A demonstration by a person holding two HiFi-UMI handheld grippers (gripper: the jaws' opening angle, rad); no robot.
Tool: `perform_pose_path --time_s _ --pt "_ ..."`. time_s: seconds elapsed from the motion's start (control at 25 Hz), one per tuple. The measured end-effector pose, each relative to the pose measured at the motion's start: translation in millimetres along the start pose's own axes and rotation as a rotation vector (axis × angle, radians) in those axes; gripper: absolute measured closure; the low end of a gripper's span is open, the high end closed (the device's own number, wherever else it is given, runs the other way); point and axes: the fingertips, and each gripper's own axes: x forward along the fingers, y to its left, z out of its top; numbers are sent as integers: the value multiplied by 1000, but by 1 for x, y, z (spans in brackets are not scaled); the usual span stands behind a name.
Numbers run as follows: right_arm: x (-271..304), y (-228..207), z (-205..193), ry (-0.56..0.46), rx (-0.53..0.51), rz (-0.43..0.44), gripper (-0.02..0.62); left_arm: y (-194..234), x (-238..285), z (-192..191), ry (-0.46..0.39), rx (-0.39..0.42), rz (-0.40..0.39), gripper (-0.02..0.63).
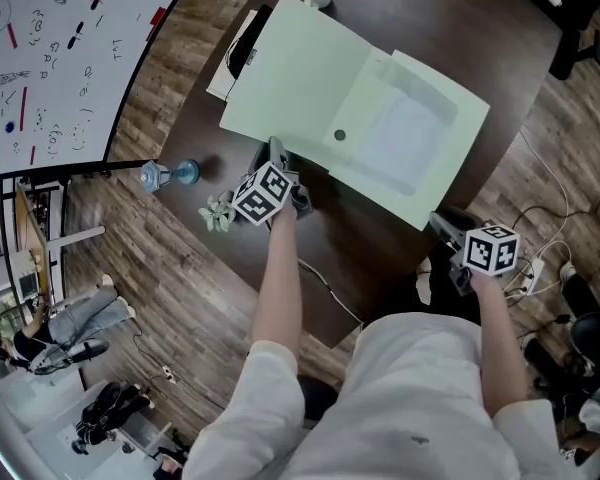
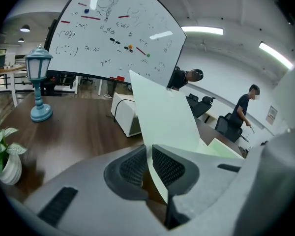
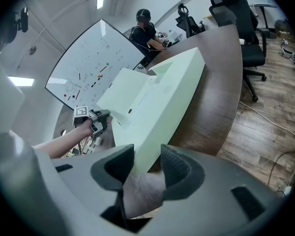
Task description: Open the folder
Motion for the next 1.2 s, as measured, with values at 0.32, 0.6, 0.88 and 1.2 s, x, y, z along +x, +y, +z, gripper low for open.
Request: perform_pose_path --time_s 0.32,0.6,0.88,1.2 --pt "1 0 0 -4 1 -3 422 15 16 -7 55 -15 34 574" --pt "0 1 0 -1 -7 -8 423 17 21 -9 92 -57 42 572" --pt "0 0 0 2 -13 -16 422 21 25 -11 113 -74 49 565" --pt "0 0 0 1 -18 -28 426 22 26 -12 125 -71 37 555"
